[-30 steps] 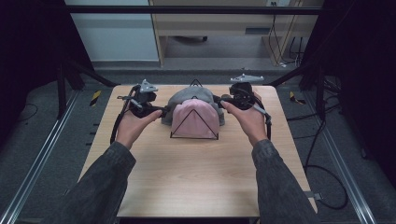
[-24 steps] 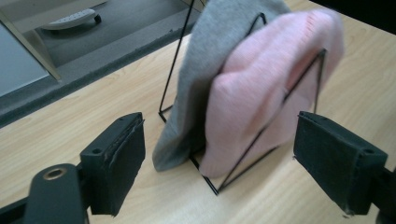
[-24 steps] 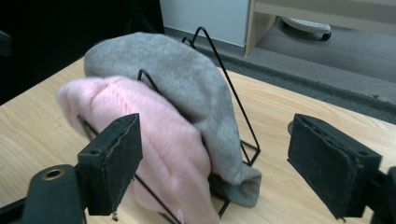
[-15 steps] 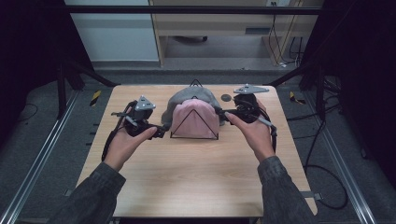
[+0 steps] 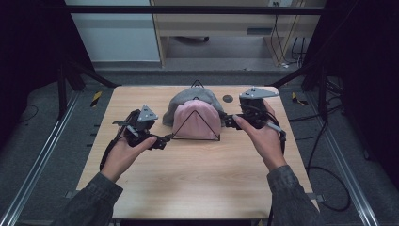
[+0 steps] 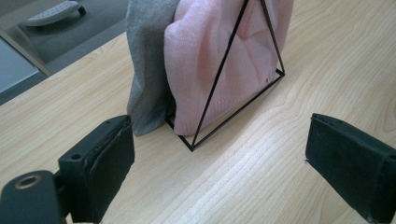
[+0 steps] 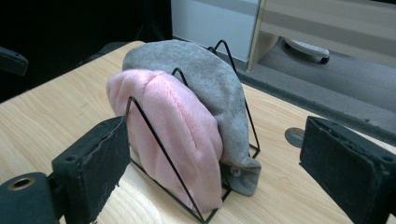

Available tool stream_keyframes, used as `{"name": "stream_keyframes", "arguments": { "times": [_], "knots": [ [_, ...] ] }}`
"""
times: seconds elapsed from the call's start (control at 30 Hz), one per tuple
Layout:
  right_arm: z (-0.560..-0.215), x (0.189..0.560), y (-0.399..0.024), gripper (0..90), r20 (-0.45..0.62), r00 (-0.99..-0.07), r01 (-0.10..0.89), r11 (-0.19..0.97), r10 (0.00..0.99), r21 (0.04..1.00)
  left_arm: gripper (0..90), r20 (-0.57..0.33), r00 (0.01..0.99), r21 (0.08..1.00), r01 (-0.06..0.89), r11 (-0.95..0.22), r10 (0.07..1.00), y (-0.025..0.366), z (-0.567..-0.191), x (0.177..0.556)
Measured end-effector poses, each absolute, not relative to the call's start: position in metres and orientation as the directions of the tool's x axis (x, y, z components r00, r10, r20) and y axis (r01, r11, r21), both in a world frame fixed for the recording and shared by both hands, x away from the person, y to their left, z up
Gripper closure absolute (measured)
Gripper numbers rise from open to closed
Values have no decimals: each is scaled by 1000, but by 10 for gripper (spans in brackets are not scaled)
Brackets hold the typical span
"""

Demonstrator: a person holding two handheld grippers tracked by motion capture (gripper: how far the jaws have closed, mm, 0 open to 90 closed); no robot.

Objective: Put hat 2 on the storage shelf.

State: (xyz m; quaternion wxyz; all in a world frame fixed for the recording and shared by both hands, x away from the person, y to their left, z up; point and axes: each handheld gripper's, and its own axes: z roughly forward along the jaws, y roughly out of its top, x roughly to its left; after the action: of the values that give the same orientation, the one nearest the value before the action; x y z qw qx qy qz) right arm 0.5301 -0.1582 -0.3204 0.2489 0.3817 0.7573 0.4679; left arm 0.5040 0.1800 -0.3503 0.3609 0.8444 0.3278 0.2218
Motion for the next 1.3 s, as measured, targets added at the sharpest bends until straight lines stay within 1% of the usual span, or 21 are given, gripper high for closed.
{"name": "stream_keyframes", "arguments": {
  "times": [0.13,0.4,0.63,0.73,0.8,0.83,0.87,0.9,1.0,1.07,1.3],
  "knots": [
    [-322,521,-163,77,-40,-588,331,286,808,899,66,144,692,752,387,-533,707,182,-353,499],
    [-337,508,-180,70,-55,-576,365,317,815,875,52,148,690,737,400,-545,708,197,-362,492],
    [-366,500,-199,95,-59,-555,417,339,830,844,50,128,686,714,438,-546,717,210,-382,489],
    [-384,495,-207,104,-54,-548,448,346,835,824,51,124,682,700,454,-551,720,215,-393,488],
    [-389,494,-209,106,-54,-546,452,348,836,821,51,119,683,688,467,-556,721,217,-400,488],
    [-398,491,-213,107,-43,-544,469,346,838,812,51,121,685,676,473,-564,719,220,-406,488],
    [-398,491,-213,107,-43,-544,469,346,838,812,51,121,685,676,473,-564,719,220,-406,488],
    [-407,490,-216,109,-37,-540,481,344,841,807,51,125,686,666,477,-573,717,221,-408,488],
    [-415,488,-218,109,-22,-535,497,336,845,800,51,116,687,659,487,-573,717,225,-417,487],
    [-426,486,-222,109,-16,-535,513,340,845,788,51,120,690,647,492,-583,714,229,-425,486],
    [-447,481,-227,109,18,-524,559,328,851,761,52,102,685,628,518,-581,721,238,-443,484]
  ]
}}
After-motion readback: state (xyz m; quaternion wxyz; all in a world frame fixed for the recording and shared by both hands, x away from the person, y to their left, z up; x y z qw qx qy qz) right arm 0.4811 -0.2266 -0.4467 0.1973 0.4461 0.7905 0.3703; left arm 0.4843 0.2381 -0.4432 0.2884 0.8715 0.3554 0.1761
